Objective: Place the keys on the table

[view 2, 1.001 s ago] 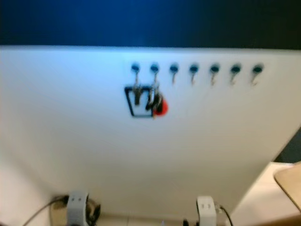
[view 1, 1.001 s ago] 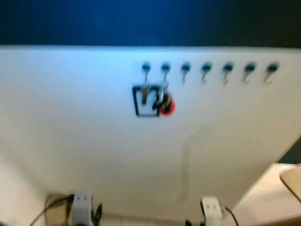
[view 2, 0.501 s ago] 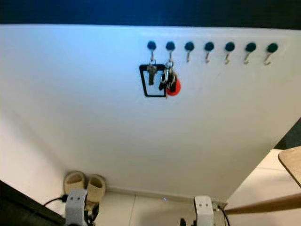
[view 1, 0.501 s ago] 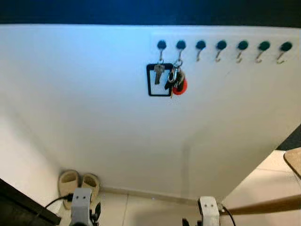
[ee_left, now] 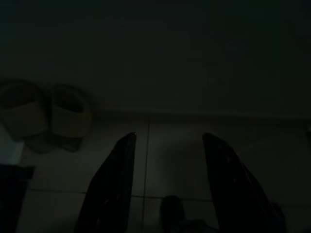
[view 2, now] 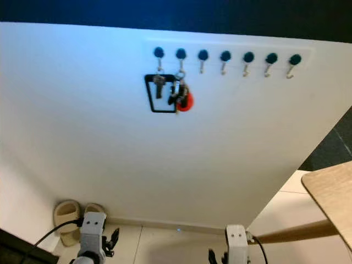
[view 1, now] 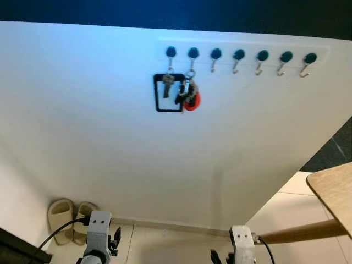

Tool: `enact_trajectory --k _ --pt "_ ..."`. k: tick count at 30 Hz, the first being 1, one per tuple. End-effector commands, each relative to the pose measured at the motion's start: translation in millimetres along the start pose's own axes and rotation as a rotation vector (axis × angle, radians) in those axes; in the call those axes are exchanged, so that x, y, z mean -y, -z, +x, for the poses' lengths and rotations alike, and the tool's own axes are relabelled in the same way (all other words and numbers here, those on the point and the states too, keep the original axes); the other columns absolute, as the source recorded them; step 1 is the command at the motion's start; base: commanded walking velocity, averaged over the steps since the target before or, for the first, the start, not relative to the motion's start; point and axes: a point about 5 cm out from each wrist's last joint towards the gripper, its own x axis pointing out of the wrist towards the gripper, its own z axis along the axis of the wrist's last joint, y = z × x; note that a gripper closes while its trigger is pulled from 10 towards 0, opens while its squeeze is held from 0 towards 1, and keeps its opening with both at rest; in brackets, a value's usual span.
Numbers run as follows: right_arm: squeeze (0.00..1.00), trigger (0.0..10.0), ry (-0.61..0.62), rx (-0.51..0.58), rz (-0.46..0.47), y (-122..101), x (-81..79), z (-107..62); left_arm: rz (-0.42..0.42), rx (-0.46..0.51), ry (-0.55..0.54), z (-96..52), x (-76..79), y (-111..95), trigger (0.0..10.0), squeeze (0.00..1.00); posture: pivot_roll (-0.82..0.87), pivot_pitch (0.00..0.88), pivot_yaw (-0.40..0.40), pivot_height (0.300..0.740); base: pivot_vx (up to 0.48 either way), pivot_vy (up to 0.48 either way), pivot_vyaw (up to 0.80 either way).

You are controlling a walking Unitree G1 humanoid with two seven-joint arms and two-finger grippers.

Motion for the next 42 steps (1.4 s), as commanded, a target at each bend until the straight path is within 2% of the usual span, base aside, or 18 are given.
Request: enact_trajectory --k 1,4,9,10,11,15,19,20,22,23,24,26,27,33,35,36,37,42 --pt "0.00 10.0 -0.002 0.028 0.006 -0.3 -0.4 -1.6 0.007 0.015 -0.014 -0.7 -2.1 -1.3 10.0 0.00 0.05 0.083 0.013 0.740 0.000 0.000 0.00" --pt "0.00 10.0 -0.013 0.103 -0.018 -13.7 0.2 1.0 0.015 0.055 -0.035 0.2 -5.3 -8.1 10.0 0.00 0.05 0.085 0.012 0.740 0.000 0.000 0.00" --pt "0.00 10.0 -0.065 0.390 -0.136 -62.9 -4.1 2.8 0.068 0.234 0.004 -6.2 -14.7 -34.5 10.0 0.00 0.04 0.090 0.011 0.740 0.000 0.000 0.00" --pt "0.00 10.0 -0.075 0.443 -0.142 -71.3 -5.3 1.8 0.095 0.261 0.033 -8.2 -14.6 -38.7 10.0 0.00 0.04 0.090 0.010 0.740 0.000 0.000 0.00" --pt "0.00 10.0 -0.109 0.578 -0.151 -94.4 -10.2 -2.1 0.214 0.295 0.137 -13.9 -11.5 -45.1 10.0 0.00 0.04 0.091 0.008 0.740 0.000 0.000 0.00" --pt "0.00 10.0 -0.159 0.797 -0.182 -136.2 -24.5 -11.6 0.307 0.389 0.255 -22.0 -4.6 -61.4 10.0 0.00 0.03 0.091 0.008 0.740 0.000 0.000 0.00" --pt "0.00 10.0 -0.187 0.980 -0.184 -177.1 -38.1 -22.3 0.258 0.528 0.253 -24.1 -0.6 -93.1 10.0 0.00 0.03 0.088 0.006 0.740 0.000 0.000 0.00" --pt "0.00 10.0 -0.211 1.091 -0.148 -203.1 -46.0 -31.1 0.236 0.615 0.249 -25.7 4.3 -115.0 10.0 0.00 0.03 0.086 0.002 0.740 0.000 0.000 0.00" --pt "0.00 10.0 -0.219 1.121 -0.137 -209.8 -48.2 -34.1 0.231 0.649 0.249 -27.2 6.5 -123.7 10.0 0.00 0.03 0.086 0.002 0.740 0.000 0.000 0.00" --pt "0.07 10.0 -0.269 1.197 -0.124 -226.9 -57.3 -43.1 0.199 0.730 0.270 -31.2 14.9 -145.0 10.0 0.00 0.03 0.085 -0.003 0.740 0.000 0.000 0.00" --pt "0.69 10.0 -0.305 1.223 -0.119 -233.9 -63.1 -47.1 0.187 0.763 0.291 -33.2 20.2 -153.9 10.0 0.00 0.03 0.085 -0.007 0.740 0.000 0.000 0.00" --pt "0.69 10.0 -0.331 1.240 -0.116 -238.0 -67.0 -50.3 0.181 0.782 0.307 -35.6 23.6 -159.6 10.0 0.00 0.03 0.085 -0.007 0.740 0.000 0.000 0.00" --pt "1.00 10.0 -0.360 1.244 -0.115 -240.4 -71.0 -52.0 0.188 0.800 0.320 -37.6 27.6 -164.7 10.0 0.00 0.03 0.083 -0.011 0.740 0.000 0.000 0.00" --pt "1.00 10.0 -0.430 1.289 -0.099 -254.5 -84.4 -65.4 0.185 0.881 0.343 -47.4 39.9 -186.8 10.0 0.00 0.03 0.078 -0.026 0.740 0.000 0.000 0.00" --pt "0.65 10.0 -0.438 1.304 -0.077 -262.5 -86.7 -71.9 0.181 0.897 0.333 -51.9 39.5 -193.9 10.0 0.00 0.03 0.078 -0.029 0.740 0.000 0.000 0.00" --pt "0.11 10.0 -0.449 1.312 -0.065 -266.9 -88.9 -74.9 0.182 0.908 0.329 -53.9 39.4 -197.2 10.0 0.00 0.03 0.076 -0.029 0.740 0.000 0.000 0.00" --pt "0.00 10.0 -0.472 1.317 -0.051 -272.0 -92.5 -79.0 0.177 0.919 0.328 -57.1 39.5 -201.5 10.0 0.00 0.03 0.075 -0.028 0.740 0.000 0.000 0.00" --pt "0.00 10.0 -0.619 1.269 -0.093 -277.1 -113.3 -84.1 0.148 0.927 0.345 -62.1 40.5 -208.2 10.0 0.00 0.03 0.073 -0.026 0.740 0.000 0.000 0.00"
